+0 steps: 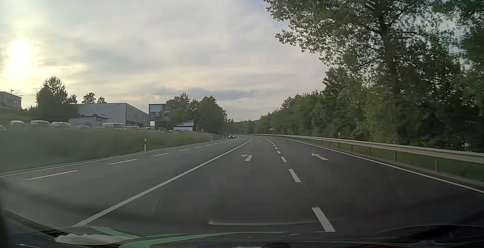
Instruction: Follow the waypoints while adhering to traffic rules and regulations
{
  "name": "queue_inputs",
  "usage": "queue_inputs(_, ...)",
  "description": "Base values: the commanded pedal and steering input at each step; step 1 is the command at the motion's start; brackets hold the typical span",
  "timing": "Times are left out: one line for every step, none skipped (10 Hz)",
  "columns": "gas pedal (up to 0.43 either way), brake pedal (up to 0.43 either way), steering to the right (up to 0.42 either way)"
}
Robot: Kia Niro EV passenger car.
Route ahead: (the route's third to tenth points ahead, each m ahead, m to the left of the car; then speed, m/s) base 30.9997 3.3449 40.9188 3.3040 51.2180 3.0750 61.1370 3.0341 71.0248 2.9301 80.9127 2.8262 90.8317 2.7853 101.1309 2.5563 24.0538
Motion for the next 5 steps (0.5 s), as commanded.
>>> queue_inputs(0.000,0.293,0.009)
queue_inputs(0.000,0.293,0.010)
queue_inputs(0.000,0.299,0.010)
queue_inputs(0.000,0.299,0.010)
queue_inputs(0.000,0.305,0.010)
